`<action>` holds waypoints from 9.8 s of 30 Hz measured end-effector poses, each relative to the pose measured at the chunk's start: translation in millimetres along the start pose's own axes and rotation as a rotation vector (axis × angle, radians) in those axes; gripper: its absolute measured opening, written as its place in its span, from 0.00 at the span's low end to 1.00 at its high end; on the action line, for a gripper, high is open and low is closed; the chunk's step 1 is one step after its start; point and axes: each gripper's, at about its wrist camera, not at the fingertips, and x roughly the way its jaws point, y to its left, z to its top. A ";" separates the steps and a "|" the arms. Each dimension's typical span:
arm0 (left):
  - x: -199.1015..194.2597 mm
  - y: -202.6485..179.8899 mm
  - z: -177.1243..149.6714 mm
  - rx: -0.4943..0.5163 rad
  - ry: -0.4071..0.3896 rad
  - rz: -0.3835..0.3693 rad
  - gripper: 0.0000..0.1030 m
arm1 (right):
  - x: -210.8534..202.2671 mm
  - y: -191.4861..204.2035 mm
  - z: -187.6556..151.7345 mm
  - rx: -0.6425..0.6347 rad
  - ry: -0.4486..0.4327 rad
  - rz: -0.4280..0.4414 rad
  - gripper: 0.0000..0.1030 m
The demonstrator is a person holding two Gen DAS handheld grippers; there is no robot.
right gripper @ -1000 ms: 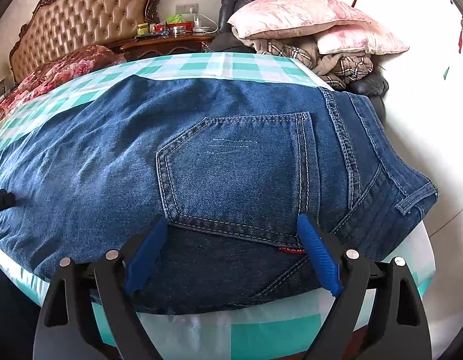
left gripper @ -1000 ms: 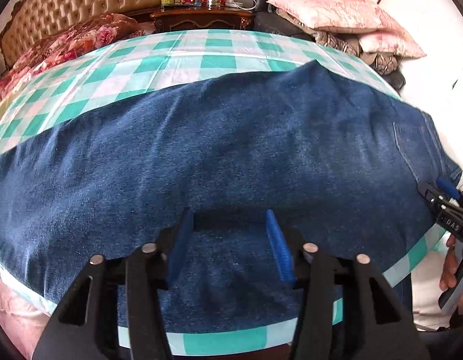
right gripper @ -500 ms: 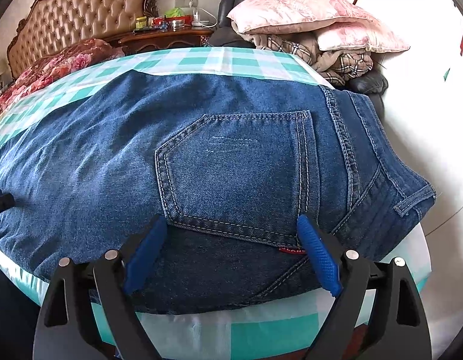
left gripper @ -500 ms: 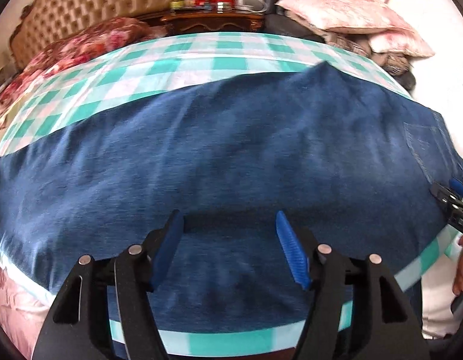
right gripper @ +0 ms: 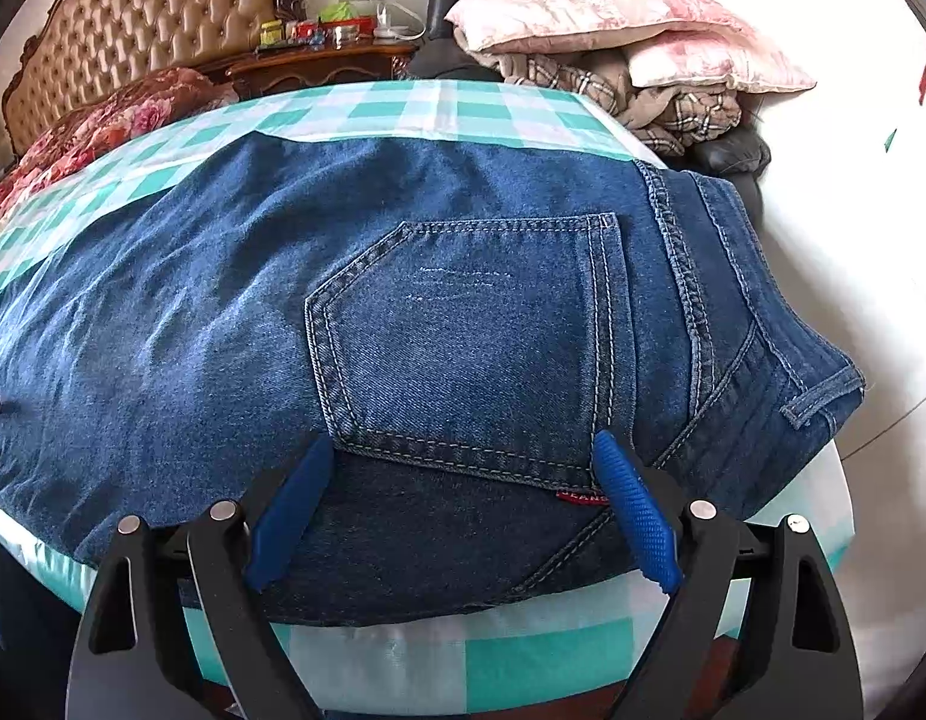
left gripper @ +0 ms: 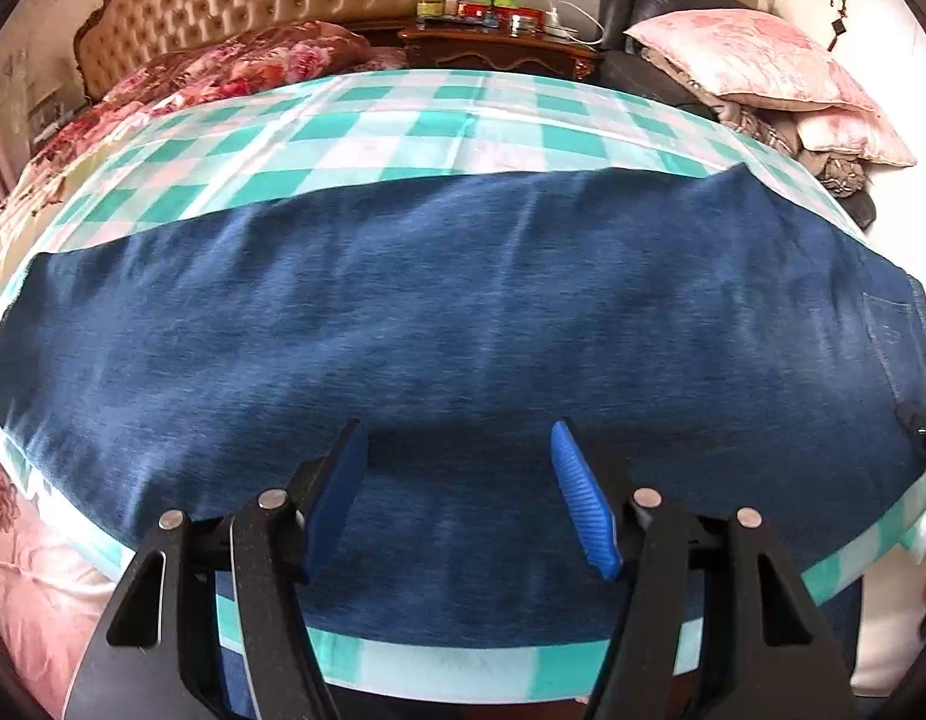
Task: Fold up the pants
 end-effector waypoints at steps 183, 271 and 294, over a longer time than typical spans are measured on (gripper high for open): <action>-22.1 337.9 -23.1 -0.308 -0.165 0.267 0.37 | 17.7 316.8 46.5 -0.333 0.021 0.243 0.87; -69.2 353.8 1.1 -0.739 -0.300 -0.041 0.09 | 20.9 384.4 83.2 -0.342 0.006 0.306 0.56; -9.7 -64.3 -24.3 0.543 -0.290 0.298 0.55 | 22.3 147.7 71.1 0.143 0.182 0.508 0.61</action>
